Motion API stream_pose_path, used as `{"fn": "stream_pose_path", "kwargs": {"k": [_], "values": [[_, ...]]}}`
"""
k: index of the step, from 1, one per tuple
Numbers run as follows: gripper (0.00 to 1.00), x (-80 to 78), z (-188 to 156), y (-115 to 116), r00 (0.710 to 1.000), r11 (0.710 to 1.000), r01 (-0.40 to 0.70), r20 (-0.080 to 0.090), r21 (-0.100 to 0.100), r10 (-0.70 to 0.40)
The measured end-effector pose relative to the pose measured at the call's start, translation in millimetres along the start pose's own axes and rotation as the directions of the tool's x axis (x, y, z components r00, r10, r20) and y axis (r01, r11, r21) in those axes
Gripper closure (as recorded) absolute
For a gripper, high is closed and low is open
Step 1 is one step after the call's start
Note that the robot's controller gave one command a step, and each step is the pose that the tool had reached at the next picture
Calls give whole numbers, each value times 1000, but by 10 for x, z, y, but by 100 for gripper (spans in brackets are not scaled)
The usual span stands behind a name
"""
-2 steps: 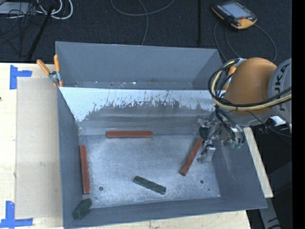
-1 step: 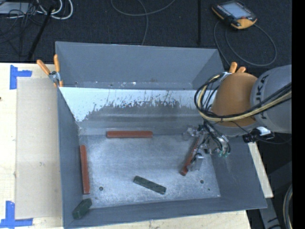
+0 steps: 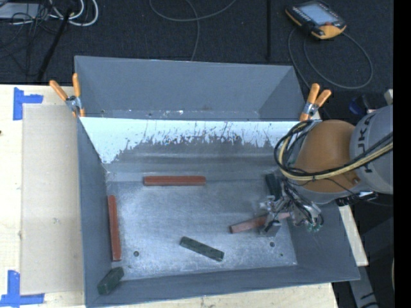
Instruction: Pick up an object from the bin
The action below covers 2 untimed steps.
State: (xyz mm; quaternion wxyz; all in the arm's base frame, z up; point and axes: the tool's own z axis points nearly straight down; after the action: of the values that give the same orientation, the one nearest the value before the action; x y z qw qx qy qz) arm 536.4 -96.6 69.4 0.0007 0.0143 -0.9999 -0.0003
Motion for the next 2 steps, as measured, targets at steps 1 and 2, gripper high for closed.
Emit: {"fn": "stream_pose_path", "kwargs": {"k": [1,2], "values": [[100,0,0,1,1000,1000,1,0,0,-1],[100,-130,-1473,339,992,992,-124,4,0,124]]}}
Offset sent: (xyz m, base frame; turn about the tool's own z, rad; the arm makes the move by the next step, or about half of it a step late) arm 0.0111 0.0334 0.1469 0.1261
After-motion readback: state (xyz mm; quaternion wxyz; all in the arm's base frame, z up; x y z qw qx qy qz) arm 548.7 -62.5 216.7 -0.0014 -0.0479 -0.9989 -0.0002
